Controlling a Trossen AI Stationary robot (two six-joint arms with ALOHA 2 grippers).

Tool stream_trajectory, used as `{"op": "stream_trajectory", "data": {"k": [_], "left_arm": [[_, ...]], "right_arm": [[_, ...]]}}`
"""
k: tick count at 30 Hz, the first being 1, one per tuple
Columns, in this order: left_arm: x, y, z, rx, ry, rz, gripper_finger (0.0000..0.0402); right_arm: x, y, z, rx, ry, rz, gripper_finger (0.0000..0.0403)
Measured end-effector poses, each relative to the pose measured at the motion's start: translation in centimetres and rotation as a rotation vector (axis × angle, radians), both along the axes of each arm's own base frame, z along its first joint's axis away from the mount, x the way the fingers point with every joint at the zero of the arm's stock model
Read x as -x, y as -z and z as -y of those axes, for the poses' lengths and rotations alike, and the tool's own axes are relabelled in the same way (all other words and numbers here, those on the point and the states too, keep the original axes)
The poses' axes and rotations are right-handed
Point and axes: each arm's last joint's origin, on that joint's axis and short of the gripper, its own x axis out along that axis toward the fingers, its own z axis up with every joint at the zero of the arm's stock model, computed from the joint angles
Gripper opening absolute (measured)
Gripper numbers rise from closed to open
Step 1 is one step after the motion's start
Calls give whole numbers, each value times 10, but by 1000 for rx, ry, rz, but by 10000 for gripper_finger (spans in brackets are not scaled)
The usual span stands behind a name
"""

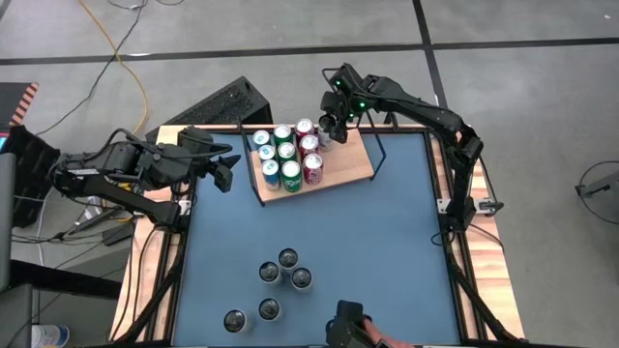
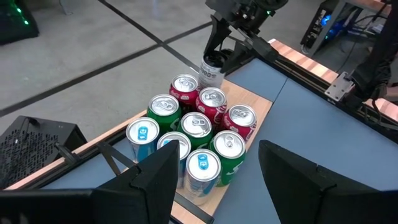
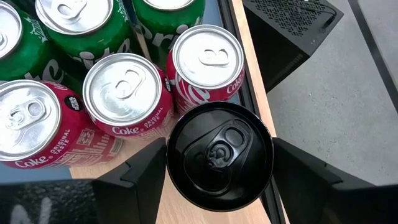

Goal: Place canned beverage on shelf
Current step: Put the middle white blue soda can on the shelf, then put the top right white yellow soda can on the shelf

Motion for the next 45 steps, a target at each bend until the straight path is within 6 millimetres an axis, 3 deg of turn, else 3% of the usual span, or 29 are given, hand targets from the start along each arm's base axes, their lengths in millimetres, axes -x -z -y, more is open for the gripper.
{"op": "stream_trajectory", "data": {"k": [27, 45], "left_arm": [[0, 0, 0, -2, -4, 0, 206], [0, 0, 0, -2, -4, 1, 206]], "right_arm": [[-1, 0, -1, 19, -55, 0, 261], [-17, -7, -17, 228, -99, -29, 260]]}}
